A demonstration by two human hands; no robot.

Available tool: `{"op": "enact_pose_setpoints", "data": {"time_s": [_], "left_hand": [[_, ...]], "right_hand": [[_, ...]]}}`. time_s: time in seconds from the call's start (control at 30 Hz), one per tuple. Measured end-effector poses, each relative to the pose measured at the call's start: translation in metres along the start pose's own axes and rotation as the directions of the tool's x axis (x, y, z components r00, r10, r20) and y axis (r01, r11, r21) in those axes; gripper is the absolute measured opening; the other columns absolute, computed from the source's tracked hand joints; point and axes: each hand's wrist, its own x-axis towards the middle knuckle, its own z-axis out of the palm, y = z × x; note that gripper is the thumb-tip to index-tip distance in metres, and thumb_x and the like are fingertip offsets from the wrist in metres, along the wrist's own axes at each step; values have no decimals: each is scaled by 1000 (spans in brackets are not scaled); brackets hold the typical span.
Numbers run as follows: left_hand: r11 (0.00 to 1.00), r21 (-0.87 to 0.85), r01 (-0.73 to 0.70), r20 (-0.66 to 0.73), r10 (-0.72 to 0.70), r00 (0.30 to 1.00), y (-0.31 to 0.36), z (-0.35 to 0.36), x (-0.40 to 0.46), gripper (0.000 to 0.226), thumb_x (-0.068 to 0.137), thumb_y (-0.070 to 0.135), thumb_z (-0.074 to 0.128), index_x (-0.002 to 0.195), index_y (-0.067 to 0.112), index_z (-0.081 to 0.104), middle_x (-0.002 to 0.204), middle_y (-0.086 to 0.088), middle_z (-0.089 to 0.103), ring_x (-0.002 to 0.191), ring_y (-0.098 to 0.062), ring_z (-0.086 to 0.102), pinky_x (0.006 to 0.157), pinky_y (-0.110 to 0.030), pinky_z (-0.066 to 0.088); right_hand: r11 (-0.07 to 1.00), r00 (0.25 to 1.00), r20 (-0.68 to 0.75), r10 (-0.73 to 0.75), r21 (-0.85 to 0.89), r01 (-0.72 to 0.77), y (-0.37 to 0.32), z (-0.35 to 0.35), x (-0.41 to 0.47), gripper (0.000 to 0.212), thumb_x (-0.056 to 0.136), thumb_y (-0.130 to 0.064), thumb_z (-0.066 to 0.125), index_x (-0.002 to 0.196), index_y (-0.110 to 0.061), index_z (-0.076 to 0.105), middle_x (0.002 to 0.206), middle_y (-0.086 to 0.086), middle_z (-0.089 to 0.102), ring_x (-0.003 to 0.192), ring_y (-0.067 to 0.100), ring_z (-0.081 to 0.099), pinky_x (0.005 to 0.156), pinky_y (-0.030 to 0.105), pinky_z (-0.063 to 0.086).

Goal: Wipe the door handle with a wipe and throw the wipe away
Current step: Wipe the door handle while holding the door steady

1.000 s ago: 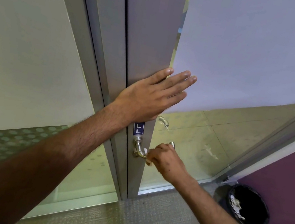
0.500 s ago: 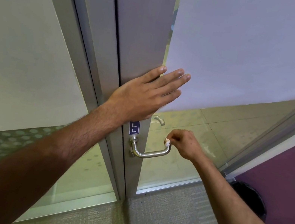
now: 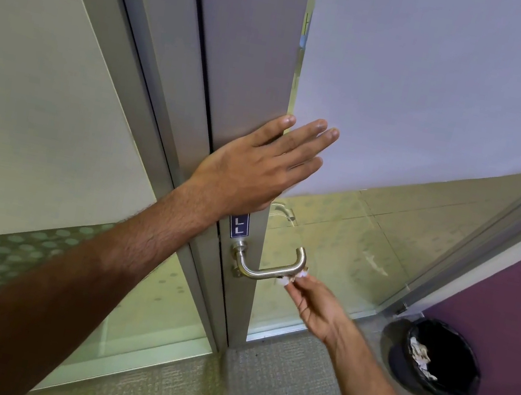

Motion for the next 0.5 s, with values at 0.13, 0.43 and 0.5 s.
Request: {"op": "enact_pose_setpoints", "data": {"time_s": [0.13, 0.43, 0.5], "left_hand": [[1000, 8, -8, -1, 8, 1000, 2, 2, -1, 48, 102, 19, 44, 149, 15, 44, 173, -14, 12, 160, -31, 15, 128, -49, 10], [1000, -6, 0, -7, -1, 1000, 0, 4, 0, 47, 104, 17, 39, 150, 15, 43, 173, -15, 13, 160, -32, 15, 127, -50, 12], [1000, -2, 2, -8, -2, 1000, 0, 3, 0, 47, 103, 17, 41, 150, 15, 44, 173, -15, 13, 160, -32, 15, 127, -50, 12]], "right_hand": [[978, 999, 32, 39, 206, -45, 55, 16, 0, 15, 83, 13, 59, 98, 10, 62, 87, 30, 73, 83, 36, 78, 64, 32, 65], [938, 995, 84, 51, 339, -77, 81, 72, 14, 18, 94, 9, 57, 102, 12, 73, 111, 31, 72, 93, 37, 76, 83, 44, 60], [916, 998, 50, 46, 396, -62, 84, 80, 15, 25, 89, 7, 62, 114, 10, 67, 112, 27, 71, 91, 34, 76, 81, 43, 60]]}}
